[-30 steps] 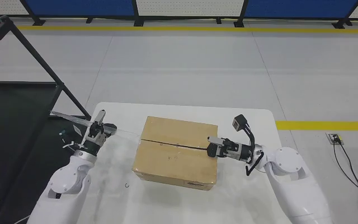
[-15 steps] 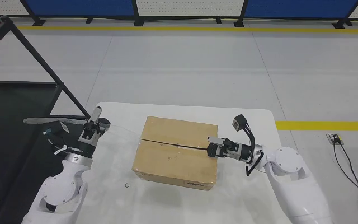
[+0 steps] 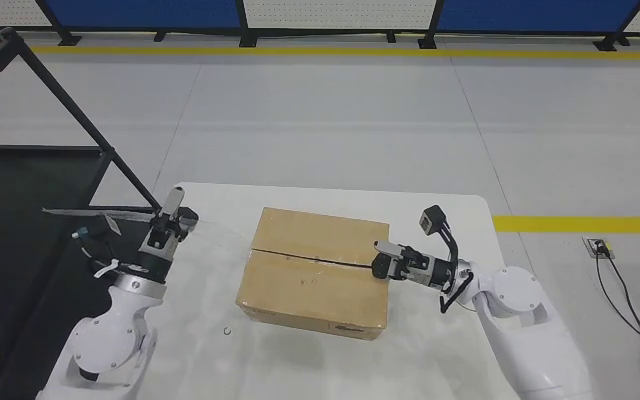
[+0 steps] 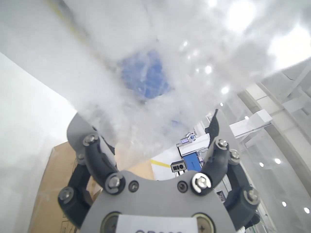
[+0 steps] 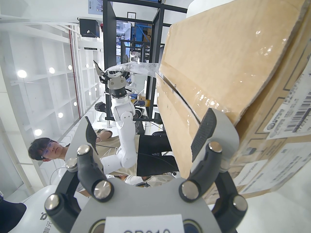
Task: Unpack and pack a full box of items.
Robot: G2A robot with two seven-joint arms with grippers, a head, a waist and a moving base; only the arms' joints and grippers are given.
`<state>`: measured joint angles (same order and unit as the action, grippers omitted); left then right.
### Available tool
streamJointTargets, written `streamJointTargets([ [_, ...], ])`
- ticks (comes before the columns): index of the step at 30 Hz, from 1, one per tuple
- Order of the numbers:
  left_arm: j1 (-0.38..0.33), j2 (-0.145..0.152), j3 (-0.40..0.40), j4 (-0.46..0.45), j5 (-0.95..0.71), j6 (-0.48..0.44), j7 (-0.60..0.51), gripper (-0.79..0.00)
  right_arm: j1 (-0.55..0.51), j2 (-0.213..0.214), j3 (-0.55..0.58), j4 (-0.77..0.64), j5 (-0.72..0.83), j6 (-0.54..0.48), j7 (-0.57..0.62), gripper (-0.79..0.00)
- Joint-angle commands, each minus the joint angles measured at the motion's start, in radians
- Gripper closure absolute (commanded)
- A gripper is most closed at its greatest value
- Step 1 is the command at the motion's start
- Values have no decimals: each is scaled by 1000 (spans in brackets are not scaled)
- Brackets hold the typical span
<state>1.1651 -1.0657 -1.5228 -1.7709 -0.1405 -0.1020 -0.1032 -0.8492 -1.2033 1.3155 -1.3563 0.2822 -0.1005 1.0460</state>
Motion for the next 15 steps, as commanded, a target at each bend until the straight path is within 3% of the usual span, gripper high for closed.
streamJointTargets([
  [1, -8, -2, 5, 2, 5, 4, -3, -785, 0, 1, -1, 1, 2, 0, -2, -785],
  [15, -47, -11, 15, -19, 21, -21, -56, -785, 7, 9, -12, 9, 11, -2, -9, -785],
])
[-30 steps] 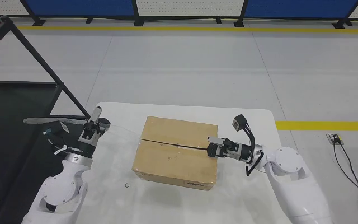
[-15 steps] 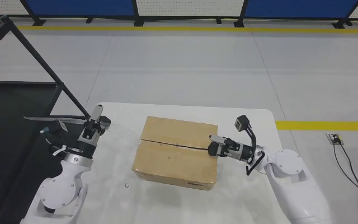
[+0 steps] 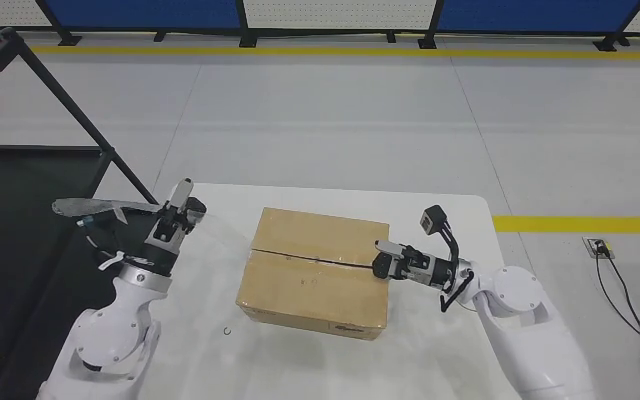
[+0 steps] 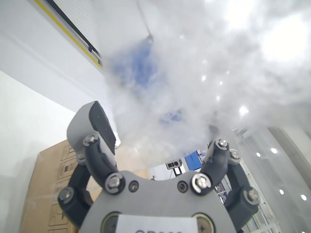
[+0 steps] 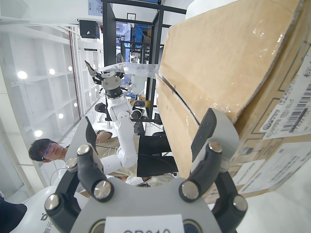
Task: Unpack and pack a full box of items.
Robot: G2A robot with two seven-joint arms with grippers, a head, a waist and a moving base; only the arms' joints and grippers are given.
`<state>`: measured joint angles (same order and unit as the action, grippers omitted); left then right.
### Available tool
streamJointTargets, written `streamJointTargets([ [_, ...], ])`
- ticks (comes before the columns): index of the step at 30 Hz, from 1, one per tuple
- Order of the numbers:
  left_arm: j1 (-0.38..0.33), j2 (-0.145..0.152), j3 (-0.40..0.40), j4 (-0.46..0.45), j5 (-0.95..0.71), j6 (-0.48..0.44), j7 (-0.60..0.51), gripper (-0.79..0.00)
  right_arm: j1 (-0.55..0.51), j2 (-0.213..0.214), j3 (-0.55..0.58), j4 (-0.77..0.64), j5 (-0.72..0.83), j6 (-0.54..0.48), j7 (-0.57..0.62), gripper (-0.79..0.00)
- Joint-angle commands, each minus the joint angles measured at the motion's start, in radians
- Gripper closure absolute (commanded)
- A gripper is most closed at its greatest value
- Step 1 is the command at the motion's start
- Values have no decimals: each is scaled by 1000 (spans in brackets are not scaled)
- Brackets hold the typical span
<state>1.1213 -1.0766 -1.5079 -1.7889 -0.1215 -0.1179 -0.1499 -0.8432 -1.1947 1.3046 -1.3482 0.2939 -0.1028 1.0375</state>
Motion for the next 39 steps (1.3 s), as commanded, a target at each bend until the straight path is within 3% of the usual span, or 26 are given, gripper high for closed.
streamJointTargets([
  [1, -6, 0, 2, -2, 8, -12, -19, -785, 1, 1, -2, 1, 0, 1, -1, -785],
  [26, -121, -17, 170, -34, 176, -70, -214, -785, -13, 18, 8, -7, 26, -9, -17, -785],
  [39, -194, -37, 290, -4, 248, -46, -263, -785, -32, 29, 32, -6, 52, -32, -25, -785],
])
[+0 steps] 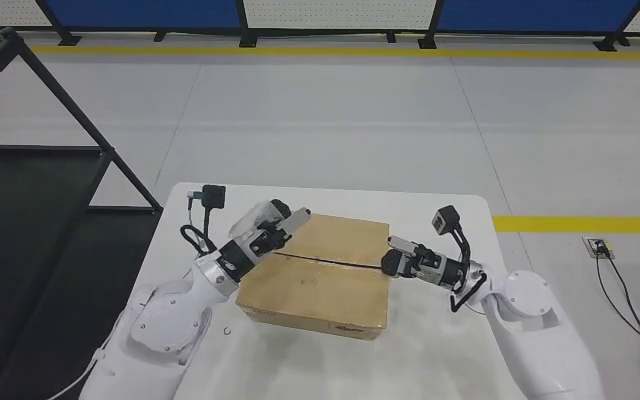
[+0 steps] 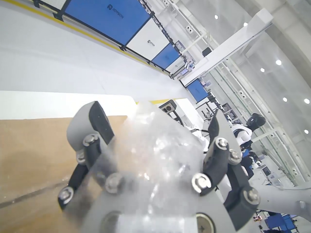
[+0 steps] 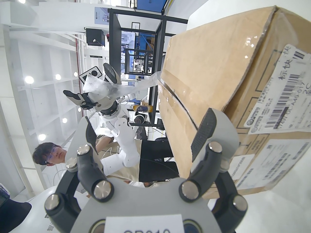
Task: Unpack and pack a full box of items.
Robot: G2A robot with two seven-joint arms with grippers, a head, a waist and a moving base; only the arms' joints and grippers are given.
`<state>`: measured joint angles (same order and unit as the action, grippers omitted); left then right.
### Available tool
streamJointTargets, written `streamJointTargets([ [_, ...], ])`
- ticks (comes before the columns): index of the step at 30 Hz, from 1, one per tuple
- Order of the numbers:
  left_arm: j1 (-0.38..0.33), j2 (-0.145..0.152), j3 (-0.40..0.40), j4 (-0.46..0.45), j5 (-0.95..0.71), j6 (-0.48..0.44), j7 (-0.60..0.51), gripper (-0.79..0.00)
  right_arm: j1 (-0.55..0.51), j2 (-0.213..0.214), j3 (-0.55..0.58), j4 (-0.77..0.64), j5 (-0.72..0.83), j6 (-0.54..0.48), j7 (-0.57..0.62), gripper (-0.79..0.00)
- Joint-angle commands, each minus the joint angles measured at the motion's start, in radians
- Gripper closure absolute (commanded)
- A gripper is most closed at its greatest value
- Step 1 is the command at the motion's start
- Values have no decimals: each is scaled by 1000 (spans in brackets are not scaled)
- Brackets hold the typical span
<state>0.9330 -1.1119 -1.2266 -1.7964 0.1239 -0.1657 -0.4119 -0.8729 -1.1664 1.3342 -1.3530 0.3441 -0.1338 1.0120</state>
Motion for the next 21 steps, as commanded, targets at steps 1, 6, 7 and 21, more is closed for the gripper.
streamJointTargets([
  [1, -11, -4, 17, 6, 5, 4, 0, -785, -5, 2, 6, -1, 4, -3, -1, -785],
  [6, -28, -13, 56, 9, 23, 10, -3, -785, -16, 7, 22, 1, 18, -11, -2, -785],
  [7, -31, -14, 63, 9, 25, 12, -2, -785, -17, 8, 24, 3, 20, -12, -1, -785],
  [21, -62, -37, 132, 31, 53, 36, -2, -785, -59, 24, 79, -3, 59, -47, -17, -785],
])
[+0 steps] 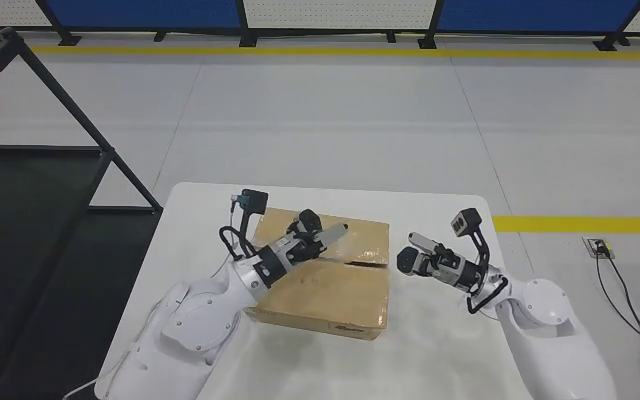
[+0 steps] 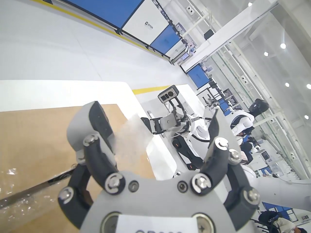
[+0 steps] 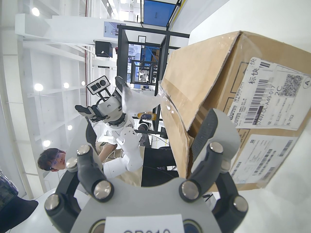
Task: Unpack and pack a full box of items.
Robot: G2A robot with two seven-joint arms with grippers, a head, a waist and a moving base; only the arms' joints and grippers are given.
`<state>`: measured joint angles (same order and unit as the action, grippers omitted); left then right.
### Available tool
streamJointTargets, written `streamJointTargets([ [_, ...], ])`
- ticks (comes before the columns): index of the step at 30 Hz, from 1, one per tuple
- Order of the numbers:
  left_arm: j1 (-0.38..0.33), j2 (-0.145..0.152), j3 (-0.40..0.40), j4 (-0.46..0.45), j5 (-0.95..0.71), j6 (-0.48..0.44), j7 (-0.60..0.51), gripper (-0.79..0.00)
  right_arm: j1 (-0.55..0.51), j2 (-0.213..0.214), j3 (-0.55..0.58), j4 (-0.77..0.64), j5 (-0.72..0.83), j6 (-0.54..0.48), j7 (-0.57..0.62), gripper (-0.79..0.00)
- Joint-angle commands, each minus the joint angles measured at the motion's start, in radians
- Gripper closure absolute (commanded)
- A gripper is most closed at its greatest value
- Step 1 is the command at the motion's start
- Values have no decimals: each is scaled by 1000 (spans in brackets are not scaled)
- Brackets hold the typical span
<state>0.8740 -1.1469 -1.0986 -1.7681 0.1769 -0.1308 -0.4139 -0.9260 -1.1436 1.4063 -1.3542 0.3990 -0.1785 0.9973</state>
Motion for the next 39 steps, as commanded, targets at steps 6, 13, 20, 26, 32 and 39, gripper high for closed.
streamJointTargets([
  [6, -29, -13, 32, 29, 5, 12, 2, -785, -47, 12, 48, -12, 26, -18, -1, -785],
  [13, -37, -19, 12, 21, -1, 9, 14, -785, -85, 24, 84, -40, 76, -81, 101, -785],
  [20, 41, -1, -138, -60, 7, -4, 64, -785, -154, 30, 72, -217, -161, -221, -25, -785],
  [26, 181, 24, -349, -112, 31, -25, 100, -785, -193, 28, 60, -296, -279, -220, -139, -785],
  [32, 380, 43, -587, -138, -11, -84, 127, -785, -193, 28, 60, -296, -279, -220, -139, -785],
  [39, 514, 49, -731, -109, -98, -124, 103, -785, -208, 28, 31, -425, -567, -268, -272, -785],
])
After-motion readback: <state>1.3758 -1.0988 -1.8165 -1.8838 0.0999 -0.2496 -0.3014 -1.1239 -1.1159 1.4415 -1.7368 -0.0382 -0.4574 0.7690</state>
